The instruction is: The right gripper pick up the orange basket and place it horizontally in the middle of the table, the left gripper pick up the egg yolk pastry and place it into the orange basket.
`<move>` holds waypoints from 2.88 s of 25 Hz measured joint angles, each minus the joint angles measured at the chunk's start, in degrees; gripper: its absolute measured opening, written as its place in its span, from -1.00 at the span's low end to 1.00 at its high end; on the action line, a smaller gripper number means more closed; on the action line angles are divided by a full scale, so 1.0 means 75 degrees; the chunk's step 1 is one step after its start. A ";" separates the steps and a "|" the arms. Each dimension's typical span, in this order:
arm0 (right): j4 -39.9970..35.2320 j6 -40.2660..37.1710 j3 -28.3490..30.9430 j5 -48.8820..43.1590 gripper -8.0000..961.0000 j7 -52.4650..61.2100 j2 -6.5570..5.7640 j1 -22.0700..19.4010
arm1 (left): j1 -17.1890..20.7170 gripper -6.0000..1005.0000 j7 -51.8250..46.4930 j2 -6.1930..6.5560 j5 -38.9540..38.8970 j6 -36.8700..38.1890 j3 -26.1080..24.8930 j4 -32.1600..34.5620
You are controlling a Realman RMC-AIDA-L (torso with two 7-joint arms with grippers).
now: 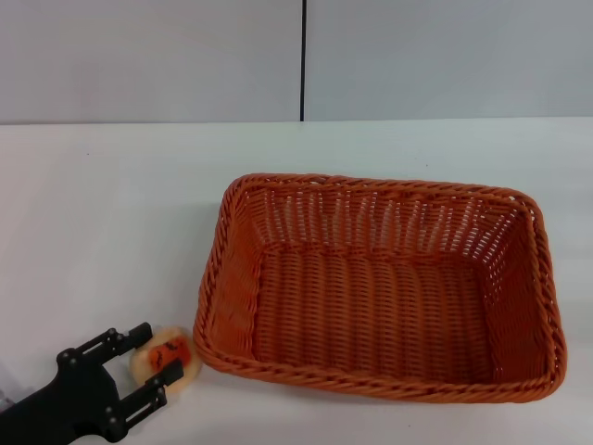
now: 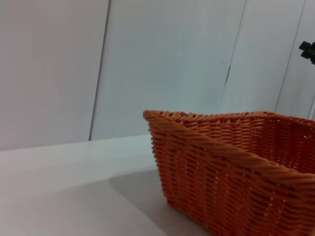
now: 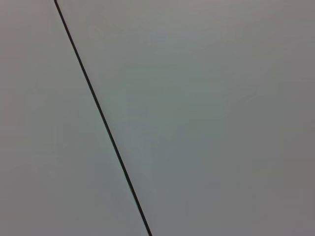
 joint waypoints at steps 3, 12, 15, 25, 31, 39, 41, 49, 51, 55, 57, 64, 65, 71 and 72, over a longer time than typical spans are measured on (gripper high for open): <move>0.0000 0.0020 0.0002 -0.0001 -0.18 0.0000 -0.0007 0.0013 | -0.0009 0.34 0.0000 -0.0001 -0.0001 -0.0104 0.0037 -0.0013; 0.0000 0.0044 -0.0005 -0.0001 -0.18 -0.0185 -0.0015 0.0061 | -0.0051 -0.19 0.0219 -0.0001 -0.0006 -0.0096 0.0069 -0.0116; 0.0000 0.0151 -0.0005 -0.0001 -0.18 -0.0187 -0.0014 0.0072 | -0.0034 -0.29 0.0299 0.0004 -0.0042 0.0069 0.0036 -0.0148; 0.0000 0.0248 0.0005 -0.0001 -0.18 -0.0187 -0.0015 0.0087 | -0.0056 -0.60 0.0256 0.0014 -0.0083 0.0109 -0.1362 -0.0145; 0.0000 0.0256 -0.0001 -0.0001 -0.18 -0.0187 -0.0014 0.0081 | -0.0263 -0.67 0.0114 0.0039 -0.0097 0.0376 -0.3547 -0.0185; 0.0069 0.0260 0.0000 -0.0001 -0.18 -0.0271 0.0068 0.0041 | -0.1351 -0.78 0.0083 0.0005 0.0069 0.0820 -0.3147 -0.1091; 0.0117 0.0261 0.0010 -0.0001 -0.18 -0.0297 0.0070 0.0040 | -0.1620 -0.80 0.0089 -0.0014 0.0100 0.0755 -0.2615 -0.1261; 0.0277 0.0260 -0.0001 0.0000 -0.18 -0.0389 0.0076 0.0055 | -0.2116 -0.83 0.0179 -0.0052 0.0135 0.0200 -0.1157 -0.1634; 0.0285 0.0259 -0.0004 0.0000 -0.18 -0.0389 0.0076 0.0063 | -0.2119 -0.83 0.0179 -0.0046 0.0164 0.0216 -0.1113 -0.1633; 0.0306 0.0259 -0.0013 0.0000 -0.18 -0.0389 0.0079 0.0077 | -0.2095 -0.84 0.0183 -0.0047 0.0188 0.0231 -0.1098 -0.1637; 0.0326 0.0252 -0.0015 0.0000 -0.18 -0.0389 0.0080 0.0075 | -0.2069 -0.84 0.0253 -0.0063 0.0175 0.0246 -0.1129 -0.1672; 0.0340 0.0240 -0.0017 0.0000 -0.18 -0.0389 0.0088 0.0040 | -0.2070 -0.62 0.0297 -0.0062 0.0166 0.0343 -0.1159 -0.1688; 0.0340 0.0240 -0.0017 0.0000 -0.18 -0.0389 0.0088 0.0040 | -0.2065 -0.54 0.0299 -0.0060 0.0159 0.0371 -0.1167 -0.1688; 0.0340 0.0205 -0.0016 -0.0001 -0.18 -0.0387 0.0101 0.0017 | -0.1995 -0.10 0.0415 -0.0048 0.0143 0.0455 -0.1304 -0.1679; 0.0340 0.0202 -0.0014 -0.0003 -0.18 -0.0387 0.0102 0.0010 | -0.1817 -0.03 0.0649 -0.0047 0.0134 0.0548 -0.1715 -0.1674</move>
